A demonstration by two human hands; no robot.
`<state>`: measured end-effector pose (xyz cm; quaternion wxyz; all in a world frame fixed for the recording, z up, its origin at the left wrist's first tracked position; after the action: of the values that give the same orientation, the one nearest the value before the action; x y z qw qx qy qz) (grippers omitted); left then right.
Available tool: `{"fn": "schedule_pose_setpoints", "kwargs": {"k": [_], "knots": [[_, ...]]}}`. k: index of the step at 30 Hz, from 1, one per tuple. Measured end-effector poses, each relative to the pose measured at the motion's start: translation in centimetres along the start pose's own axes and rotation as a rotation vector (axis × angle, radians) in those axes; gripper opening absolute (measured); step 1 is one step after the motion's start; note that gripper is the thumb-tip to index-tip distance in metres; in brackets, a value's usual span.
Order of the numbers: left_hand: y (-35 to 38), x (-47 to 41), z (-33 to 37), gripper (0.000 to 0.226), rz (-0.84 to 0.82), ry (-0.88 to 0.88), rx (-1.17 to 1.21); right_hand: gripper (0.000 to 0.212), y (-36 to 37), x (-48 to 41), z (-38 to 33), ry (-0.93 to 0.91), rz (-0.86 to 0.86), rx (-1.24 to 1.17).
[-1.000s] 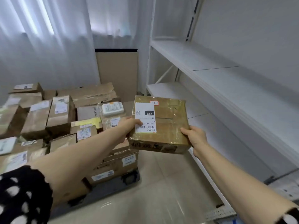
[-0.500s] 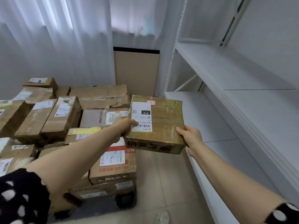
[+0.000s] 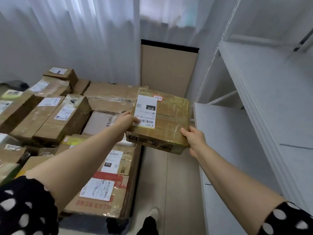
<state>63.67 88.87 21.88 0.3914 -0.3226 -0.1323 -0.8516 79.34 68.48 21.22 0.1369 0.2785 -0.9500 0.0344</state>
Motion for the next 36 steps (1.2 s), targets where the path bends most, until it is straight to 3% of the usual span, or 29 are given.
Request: {"fn": "schedule_pose_setpoints", "kwargs": {"k": [4, 12, 19, 23, 30, 36], "knots": [[-0.8, -5.6, 2.1, 0.044, 0.042, -0.019, 0.017, 0.029, 2.3, -6.5, 0.3, 0.021, -0.054, 0.011], [-3.3, -17.4, 5.7, 0.036, 0.203, -0.092, -0.011, 0.028, 7.5, -20.1, 1.2, 0.098, -0.132, 0.094], [-6.7, -25.5, 5.6, 0.035, 0.32, -0.166, -0.074, 0.03, 12.7, -27.6, 6.8, 0.258, -0.188, 0.098], [-9.5, -29.1, 3.2, 0.043, 0.39, -0.235, -0.104, 0.032, 16.0, -30.5, 11.2, 0.329, -0.236, 0.098], [-14.1, -31.9, -2.1, 0.05, 0.553, -0.363, -0.175, 0.054, 19.6, -31.5, 18.6, 0.407, -0.224, 0.152], [-14.8, -32.7, -3.7, 0.052, 0.594, -0.41, -0.293, 0.05, 20.2, -30.9, 20.9, 0.404, -0.202, 0.207]]}}
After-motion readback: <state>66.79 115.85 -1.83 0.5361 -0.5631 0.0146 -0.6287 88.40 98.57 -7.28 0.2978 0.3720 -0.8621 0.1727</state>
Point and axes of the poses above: each hand's wrist, its own x-axis away from the middle knuckle, its own y-axis out of the palm, z = x × y, the point moved 9 cm from there along -x, towards the middle knuckle, and after that the axes turned 11 degrees about -y, right-handed, at the moved point
